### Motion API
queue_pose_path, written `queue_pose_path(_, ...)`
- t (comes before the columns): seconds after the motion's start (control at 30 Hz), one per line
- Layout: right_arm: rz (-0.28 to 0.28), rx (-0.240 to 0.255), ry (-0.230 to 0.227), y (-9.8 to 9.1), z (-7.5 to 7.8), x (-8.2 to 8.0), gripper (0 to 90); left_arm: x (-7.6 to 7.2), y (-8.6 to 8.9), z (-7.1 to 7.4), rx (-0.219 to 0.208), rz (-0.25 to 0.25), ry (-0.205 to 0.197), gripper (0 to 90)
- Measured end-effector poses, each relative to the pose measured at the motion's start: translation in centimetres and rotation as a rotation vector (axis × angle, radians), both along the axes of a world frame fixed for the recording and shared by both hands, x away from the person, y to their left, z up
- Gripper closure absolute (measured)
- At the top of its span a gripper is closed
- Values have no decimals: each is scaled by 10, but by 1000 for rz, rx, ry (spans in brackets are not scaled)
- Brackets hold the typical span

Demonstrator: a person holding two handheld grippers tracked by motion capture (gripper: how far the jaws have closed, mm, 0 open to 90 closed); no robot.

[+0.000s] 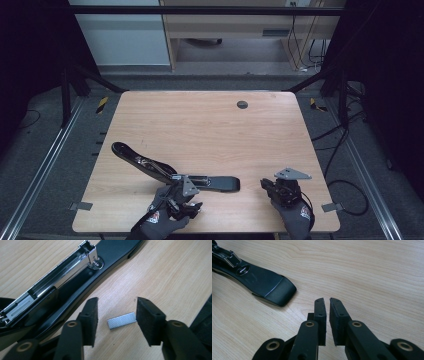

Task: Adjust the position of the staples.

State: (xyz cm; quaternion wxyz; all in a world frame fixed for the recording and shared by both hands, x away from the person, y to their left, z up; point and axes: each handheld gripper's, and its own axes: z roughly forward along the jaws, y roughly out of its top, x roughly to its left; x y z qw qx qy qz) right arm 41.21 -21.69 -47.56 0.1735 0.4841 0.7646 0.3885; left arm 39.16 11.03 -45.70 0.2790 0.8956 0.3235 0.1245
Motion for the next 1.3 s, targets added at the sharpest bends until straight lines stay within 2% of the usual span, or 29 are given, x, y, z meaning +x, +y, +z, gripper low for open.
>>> queue_pose_path(0.17,0,-1,1,0,0,0,842,1,0,-7,-6,22,16,432)
queue_pose_path(0.27,-1,-1,2,0,0,0,842,1,-1,-8,-4,27,20,433)
queue_pose_path(0.47,0,0,2,0,0,0,843,0,-4,-10,8,47,13,465)
queue_pose_path(0.57,0,0,1,0,0,0,842,0,-5,-11,7,71,22,489)
queue_pose_path(1.0,-1,2,3,0,0,0,842,-1,-7,-19,-13,79,44,459)
queue_pose_path(1.3,0,3,2,0,0,0,842,0,-9,-21,4,80,56,491)
